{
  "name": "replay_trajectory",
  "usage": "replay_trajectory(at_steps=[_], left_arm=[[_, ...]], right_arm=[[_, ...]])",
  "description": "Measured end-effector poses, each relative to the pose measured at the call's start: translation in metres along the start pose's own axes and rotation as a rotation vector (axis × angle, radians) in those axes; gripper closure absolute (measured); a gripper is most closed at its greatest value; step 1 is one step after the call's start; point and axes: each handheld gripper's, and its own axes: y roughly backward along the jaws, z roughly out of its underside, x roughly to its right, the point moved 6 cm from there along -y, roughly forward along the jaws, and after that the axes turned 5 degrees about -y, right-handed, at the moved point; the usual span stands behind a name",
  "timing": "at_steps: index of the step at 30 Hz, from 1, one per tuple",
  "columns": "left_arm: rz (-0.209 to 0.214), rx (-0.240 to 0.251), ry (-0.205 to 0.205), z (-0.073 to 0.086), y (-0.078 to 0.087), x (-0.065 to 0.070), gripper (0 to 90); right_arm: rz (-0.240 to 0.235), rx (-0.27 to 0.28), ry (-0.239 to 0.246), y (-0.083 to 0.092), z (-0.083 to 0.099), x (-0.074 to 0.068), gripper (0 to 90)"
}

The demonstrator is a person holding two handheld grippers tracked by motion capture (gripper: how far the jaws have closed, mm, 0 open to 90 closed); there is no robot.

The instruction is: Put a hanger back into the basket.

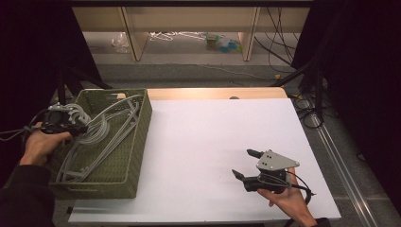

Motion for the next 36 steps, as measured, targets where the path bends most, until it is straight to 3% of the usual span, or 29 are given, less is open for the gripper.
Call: replay_trajectory(at_steps=[4,15,18,23,25,29,30,35,36], left_arm=[[-0.001,-0.007,-0.033,-0.004,0.005,-0.001,80.4],[0.000,0.029,-0.035,-0.008,0.010,-0.005,80.9],[0.006,-0.007,-0.055,-0.004,0.007,-0.003,80.7],[0.017,0.002,-0.028,-0.001,0.003,-0.006,80.9],[0.035,-0.009,-0.050,0.000,0.000,-0.004,80.6],[0.032,-0.037,-0.070,0.001,-0.011,0.002,80.1],[0.012,-0.043,-0.061,0.002,-0.013,0.001,80.1],[-0.003,-0.034,0.013,0.011,-0.020,-0.003,80.6],[-0.002,-0.048,0.000,0.014,-0.020,-0.005,79.7]], right_arm=[[-0.006,-0.012,-0.001,0.000,0.001,0.000,19.8],[-0.002,-0.011,-0.001,-0.001,0.001,0.000,19.7],[-0.005,-0.014,0.002,0.000,0.001,0.000,19.8],[-0.004,-0.015,-0.004,0.000,0.001,0.000,19.8],[-0.004,-0.011,0.000,0.000,0.001,0.000,19.8],[0.004,-0.006,-0.003,-0.001,0.001,0.001,19.6],[-0.004,-0.015,-0.001,0.000,0.001,0.000,19.6],[-0.002,-0.013,-0.004,0.000,0.001,0.001,19.5],[-0.002,-0.012,-0.005,0.000,0.001,0.001,19.6]])
